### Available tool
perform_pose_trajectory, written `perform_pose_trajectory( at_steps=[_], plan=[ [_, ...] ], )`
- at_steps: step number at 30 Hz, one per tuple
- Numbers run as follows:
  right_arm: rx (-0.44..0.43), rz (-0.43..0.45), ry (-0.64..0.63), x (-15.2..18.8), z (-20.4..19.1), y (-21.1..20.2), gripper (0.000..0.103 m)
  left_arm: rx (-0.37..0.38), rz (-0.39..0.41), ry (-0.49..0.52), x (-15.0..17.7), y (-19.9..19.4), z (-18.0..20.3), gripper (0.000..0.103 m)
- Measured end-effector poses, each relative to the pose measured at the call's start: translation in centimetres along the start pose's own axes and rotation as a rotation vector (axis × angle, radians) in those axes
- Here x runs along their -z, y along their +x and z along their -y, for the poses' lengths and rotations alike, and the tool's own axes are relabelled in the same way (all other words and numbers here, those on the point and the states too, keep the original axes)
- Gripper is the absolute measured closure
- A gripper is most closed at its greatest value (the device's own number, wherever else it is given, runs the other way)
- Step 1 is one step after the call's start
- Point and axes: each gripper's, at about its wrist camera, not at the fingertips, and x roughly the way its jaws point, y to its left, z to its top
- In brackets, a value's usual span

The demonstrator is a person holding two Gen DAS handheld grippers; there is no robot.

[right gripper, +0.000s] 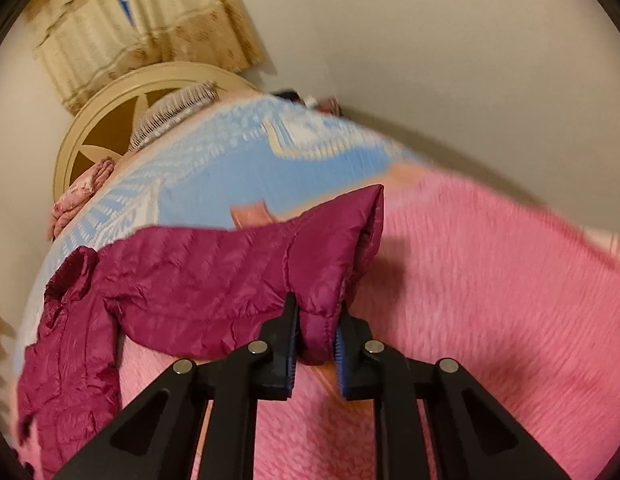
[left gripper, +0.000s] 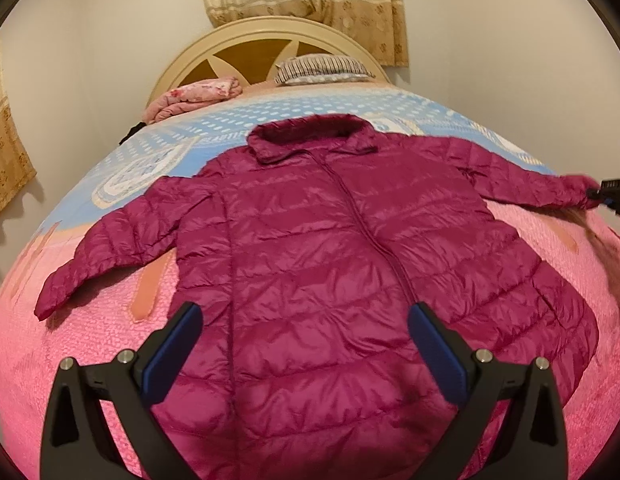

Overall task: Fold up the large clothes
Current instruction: 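Grasp the sleeve cuff nearest the right tool and lift it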

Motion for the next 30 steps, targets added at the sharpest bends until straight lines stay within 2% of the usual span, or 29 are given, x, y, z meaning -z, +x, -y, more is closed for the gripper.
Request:
perform_pose_trajectory(
  at_steps=[6, 9, 14, 21, 30],
  plan=[
    [-0.016, 0.163, -0.206, -3.4, -7.2, -5.2, 0.090, -0.002, 0.007, -0.040, 0.0, 0.1, -1.9, 0.000],
    [-0.049, 0.235, -0.324, -3.8, -11.9, -7.9, 0.090, -0.007, 0.007, -0.059, 0.2, 0.2, -3.0, 0.000],
    [-0.132, 0.297, -0.492, -2.9, -19.3, -11.2, 0.090, -0.020, 0.010, -0.098, 0.4, 0.2, -4.8, 0.000],
    [-0.233, 0.307, -0.699, 0.7, -27.8, -12.8, 0.090, -0.039, 0.011, -0.139, 0.8, 0.1, -7.1, 0.000],
    [-0.333, 0.223, -0.929, 8.1, -35.9, -10.1, 0.090, -0.072, 0.016, -0.182, 0.7, -0.2, -9.6, 0.000]
  ],
)
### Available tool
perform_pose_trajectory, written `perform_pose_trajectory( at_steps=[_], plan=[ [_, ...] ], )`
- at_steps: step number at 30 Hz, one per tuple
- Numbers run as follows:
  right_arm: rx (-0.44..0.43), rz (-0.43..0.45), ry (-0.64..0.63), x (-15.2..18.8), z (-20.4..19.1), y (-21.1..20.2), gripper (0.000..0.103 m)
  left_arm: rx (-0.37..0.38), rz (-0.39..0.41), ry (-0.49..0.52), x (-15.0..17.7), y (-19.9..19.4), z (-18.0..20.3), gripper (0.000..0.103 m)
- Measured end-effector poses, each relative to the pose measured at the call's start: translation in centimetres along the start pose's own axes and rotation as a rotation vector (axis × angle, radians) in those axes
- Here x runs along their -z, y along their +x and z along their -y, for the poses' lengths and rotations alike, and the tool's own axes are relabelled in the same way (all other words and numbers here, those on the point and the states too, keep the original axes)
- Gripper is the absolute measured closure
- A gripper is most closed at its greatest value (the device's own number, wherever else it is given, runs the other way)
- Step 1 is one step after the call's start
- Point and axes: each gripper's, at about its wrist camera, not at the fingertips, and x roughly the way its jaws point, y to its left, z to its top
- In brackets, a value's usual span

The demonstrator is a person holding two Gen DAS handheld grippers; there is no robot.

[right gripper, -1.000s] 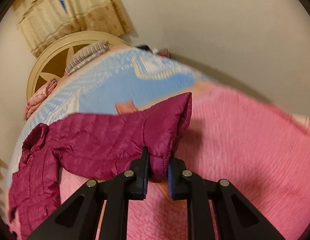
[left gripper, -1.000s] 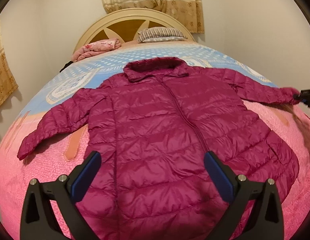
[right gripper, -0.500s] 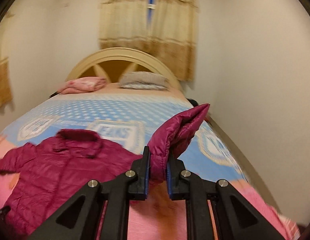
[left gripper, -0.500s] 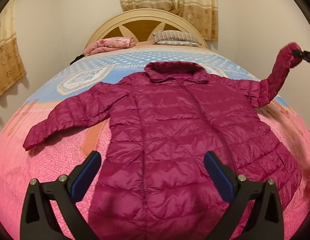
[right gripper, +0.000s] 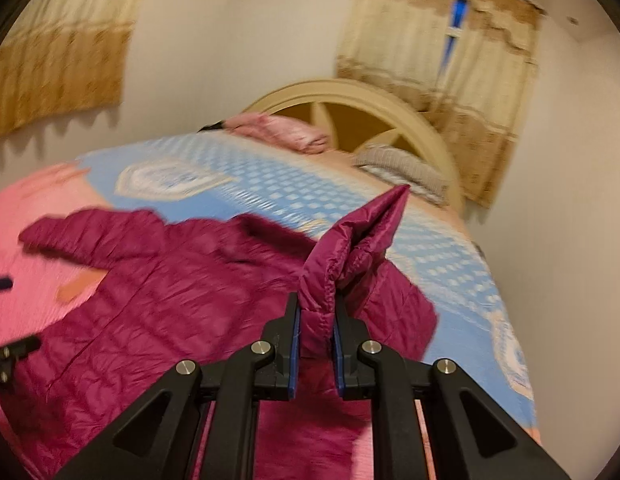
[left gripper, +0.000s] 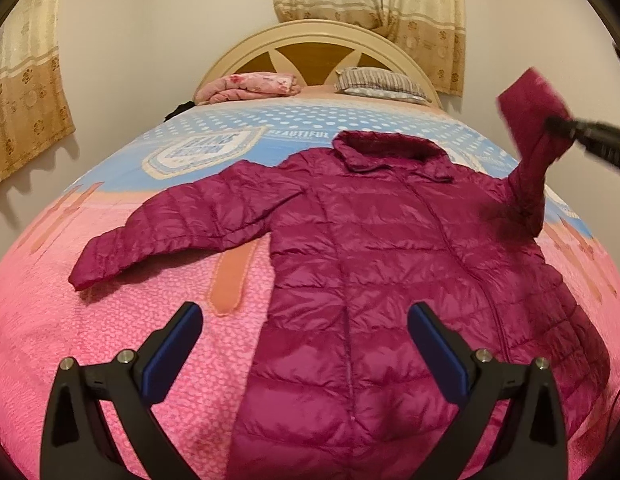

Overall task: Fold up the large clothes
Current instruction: 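Grasp the sleeve cuff nearest the right tool and lift it, then fold the held sleeve across the jacket body with the right tool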

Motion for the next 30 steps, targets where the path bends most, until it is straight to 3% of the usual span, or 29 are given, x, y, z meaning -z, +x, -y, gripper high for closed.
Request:
perform_pose_trajectory(
  at_steps=[11, 22, 24, 26, 30],
  plan=[
    [-0.160, -0.118, 0.010, 3.9, -7.6, 7.0, 0.090, -0.045, -0.019, -0.014, -0.3, 1.1, -1.9, 0.000],
    [-0.251, -0.185, 0.077, 6.0, -8.8, 9.5, 0.088, -0.063, -0.003, 0.010, -2.7, 2.0, -0.9, 0.000],
    [-0.299, -0.181, 0.085, 6.2, -9.2, 9.5, 0.072, -0.065, 0.010, 0.013, -3.4, 1.9, -0.6, 0.000],
    [-0.368, -0.183, 0.120, 6.5, -9.3, 9.3, 0.030, -0.070, 0.025, 0.022, -4.2, 1.7, -0.3, 0.000],
    [-0.422, -0.193, 0.171, 7.0, -8.9, 8.4, 0.026, -0.081, 0.062, 0.036, -5.7, 1.7, 0.6, 0.000]
  ],
)
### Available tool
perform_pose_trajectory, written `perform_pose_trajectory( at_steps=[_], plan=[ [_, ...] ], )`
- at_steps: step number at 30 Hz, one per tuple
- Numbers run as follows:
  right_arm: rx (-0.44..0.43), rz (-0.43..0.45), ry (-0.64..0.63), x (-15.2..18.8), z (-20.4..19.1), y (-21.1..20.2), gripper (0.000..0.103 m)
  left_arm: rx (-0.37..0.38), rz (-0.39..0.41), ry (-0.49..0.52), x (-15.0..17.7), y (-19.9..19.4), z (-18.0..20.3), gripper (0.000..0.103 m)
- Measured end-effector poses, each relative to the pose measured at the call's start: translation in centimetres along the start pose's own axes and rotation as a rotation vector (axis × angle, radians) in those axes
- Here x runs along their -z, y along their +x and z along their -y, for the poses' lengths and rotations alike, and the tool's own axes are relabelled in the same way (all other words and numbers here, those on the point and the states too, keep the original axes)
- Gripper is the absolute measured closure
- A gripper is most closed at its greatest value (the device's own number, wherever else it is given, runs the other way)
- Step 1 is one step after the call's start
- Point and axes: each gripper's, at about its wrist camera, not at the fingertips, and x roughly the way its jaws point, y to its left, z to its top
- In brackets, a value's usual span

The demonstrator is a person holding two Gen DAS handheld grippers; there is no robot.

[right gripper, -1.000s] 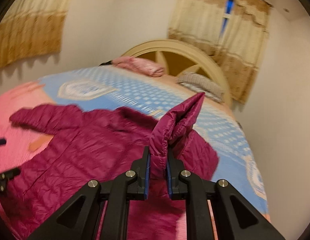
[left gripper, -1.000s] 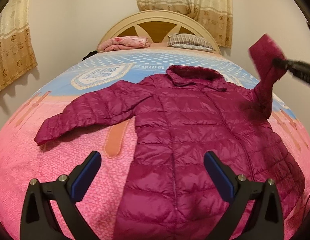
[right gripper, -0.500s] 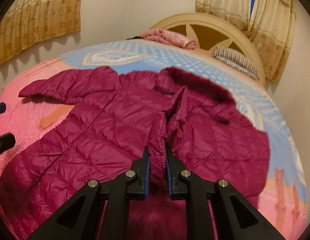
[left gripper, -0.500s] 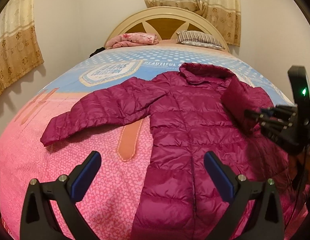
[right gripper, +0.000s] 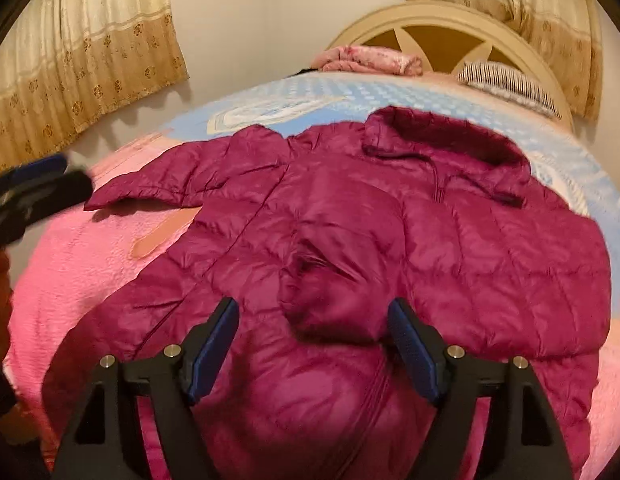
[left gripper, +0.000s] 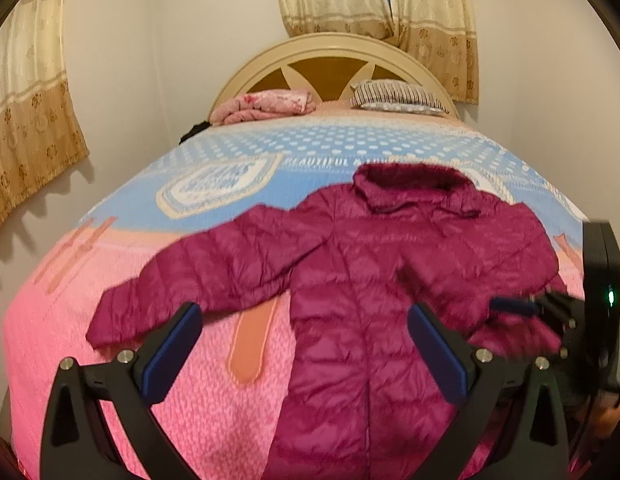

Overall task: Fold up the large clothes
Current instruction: 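Fold the held sleeve across the jacket body with the right tool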

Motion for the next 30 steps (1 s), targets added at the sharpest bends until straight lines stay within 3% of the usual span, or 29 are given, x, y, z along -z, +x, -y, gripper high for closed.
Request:
perform_pose_trajectory(
  at_steps=[6, 7, 8, 10, 12, 14, 18, 23, 26, 27, 30],
  plan=[
    [0.000, 0.016, 0.036, 0.9, 1.5, -2.9, 0.026, 0.031, 0.008, 0.031, -2.4, 1.8, 3.3, 0.000],
    [0.010, 0.020, 0.040, 1.1, 2.0, -3.6, 0.028, 0.034, 0.009, 0.038, -2.7, 2.4, 4.1, 0.000],
    [0.014, 0.024, 0.051, 1.2, 2.7, -4.2, 0.037, 0.036, 0.010, 0.043, -3.0, 3.2, 5.0, 0.000],
    [0.065, 0.027, 0.076, 1.2, 4.4, -5.1, 0.053, 0.036, 0.007, 0.061, -3.3, 4.7, 6.8, 0.000],
    [0.178, 0.024, 0.135, 1.0, 7.6, -5.7, 0.056, 0.034, -0.008, 0.086, -3.2, 6.4, 8.7, 0.000],
    [0.227, 0.032, 0.245, 0.7, 11.2, -6.2, 0.060, 0.037, -0.037, 0.117, -2.8, 8.5, 10.4, 0.000],
    [0.339, 0.083, 0.400, -1.0, 18.2, -6.1, 0.060, 0.054, -0.126, 0.161, -1.8, 11.7, 12.6, 0.000],
    [0.324, 0.098, 0.496, -2.8, 23.4, -2.8, 0.060, 0.014, -0.189, 0.156, -0.9, 14.5, 12.5, 0.000],
    [0.281, 0.061, 0.474, -3.4, 23.9, 0.0, 0.065, 0.016, -0.203, 0.166, -0.4, 14.9, 12.7, 0.000],
    [0.309, 0.036, 0.450, -3.5, 23.8, 1.0, 0.066, 0.015, -0.204, 0.173, -0.3, 14.9, 12.9, 0.000],
    [0.289, 0.005, 0.501, -2.5, 24.7, 2.6, 0.067, 0.013, -0.218, 0.182, 0.2, 15.4, 13.1, 0.000]
  ],
)
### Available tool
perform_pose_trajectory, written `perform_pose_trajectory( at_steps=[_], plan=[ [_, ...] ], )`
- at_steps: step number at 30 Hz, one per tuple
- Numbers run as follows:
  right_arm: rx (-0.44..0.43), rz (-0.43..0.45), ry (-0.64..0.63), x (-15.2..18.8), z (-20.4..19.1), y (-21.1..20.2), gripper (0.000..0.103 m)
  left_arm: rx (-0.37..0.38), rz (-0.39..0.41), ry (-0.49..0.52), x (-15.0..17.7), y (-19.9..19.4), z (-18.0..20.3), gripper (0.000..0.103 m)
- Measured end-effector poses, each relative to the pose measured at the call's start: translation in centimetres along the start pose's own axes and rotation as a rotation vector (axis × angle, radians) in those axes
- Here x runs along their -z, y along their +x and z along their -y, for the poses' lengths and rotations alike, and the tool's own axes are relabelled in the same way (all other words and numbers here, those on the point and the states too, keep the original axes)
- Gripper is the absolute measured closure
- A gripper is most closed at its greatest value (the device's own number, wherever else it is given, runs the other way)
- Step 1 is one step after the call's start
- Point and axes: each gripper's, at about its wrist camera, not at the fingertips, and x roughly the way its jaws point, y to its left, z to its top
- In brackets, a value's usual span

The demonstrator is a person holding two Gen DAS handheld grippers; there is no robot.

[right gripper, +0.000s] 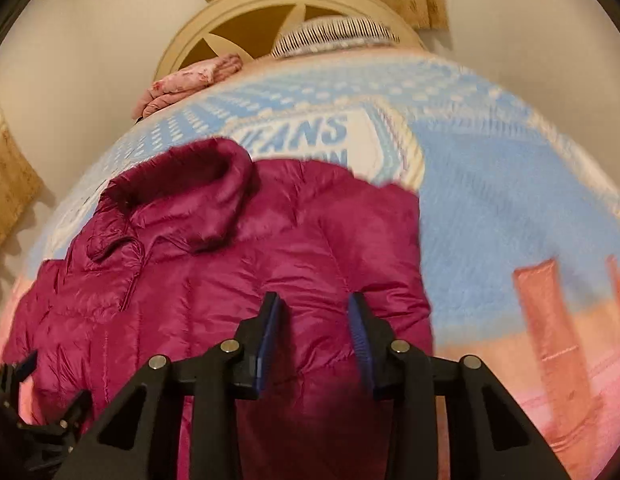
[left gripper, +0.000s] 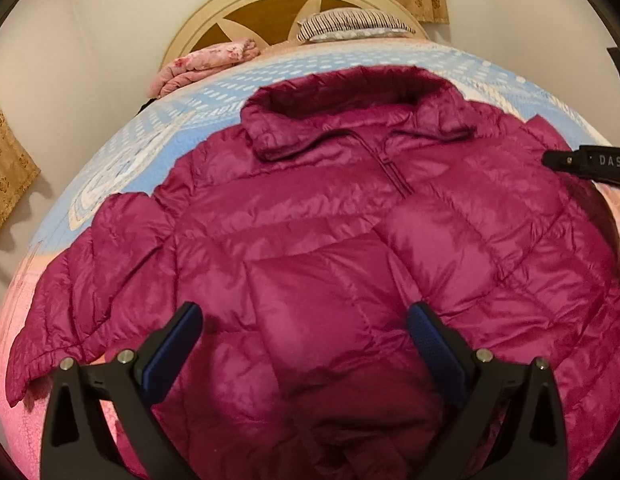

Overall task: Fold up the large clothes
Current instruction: 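Fold the held sleeve across the jacket body with the right tool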

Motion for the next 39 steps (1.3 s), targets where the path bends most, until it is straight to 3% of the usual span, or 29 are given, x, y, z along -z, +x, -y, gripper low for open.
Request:
perform_pose_trajectory(
  at_steps=[10, 15, 23, 31, 33, 36, 39],
  plan=[
    [0.009, -0.058, -0.029, 0.7, 0.4, 1.6, 0.068, 0.124, -0.068, -0.104, 0.6, 1.6, -1.4, 0.000],
    [-0.006, 0.098, -0.031, -1.0, 0.2, -2.1, 0.068, 0.127, -0.055, -0.110, 0.9, 1.3, -1.4, 0.000],
    [0.111, -0.009, -0.008, -3.3, 0.5, 2.9, 0.073, 0.126, -0.048, -0.111, 0.9, 1.2, -1.5, 0.000],
    [0.115, -0.034, -0.049, -2.6, 0.7, 4.4, 0.074, 0.124, -0.047, -0.108, 0.9, 1.3, -1.5, 0.000],
    [0.141, -0.029, -0.064, -2.9, 0.3, 3.0, 0.074, 0.129, -0.048, -0.112, 0.9, 1.3, -1.4, 0.000],
    [0.081, 0.000, -0.058, -2.6, -0.9, -0.3, 0.073, 0.129, -0.048, -0.113, 0.8, 1.4, -1.3, 0.000],
    [0.053, -0.010, -0.133, -0.8, -3.5, -3.3, 0.073, 0.132, -0.048, -0.115, 0.8, 1.4, -1.3, 0.000]
  ],
)
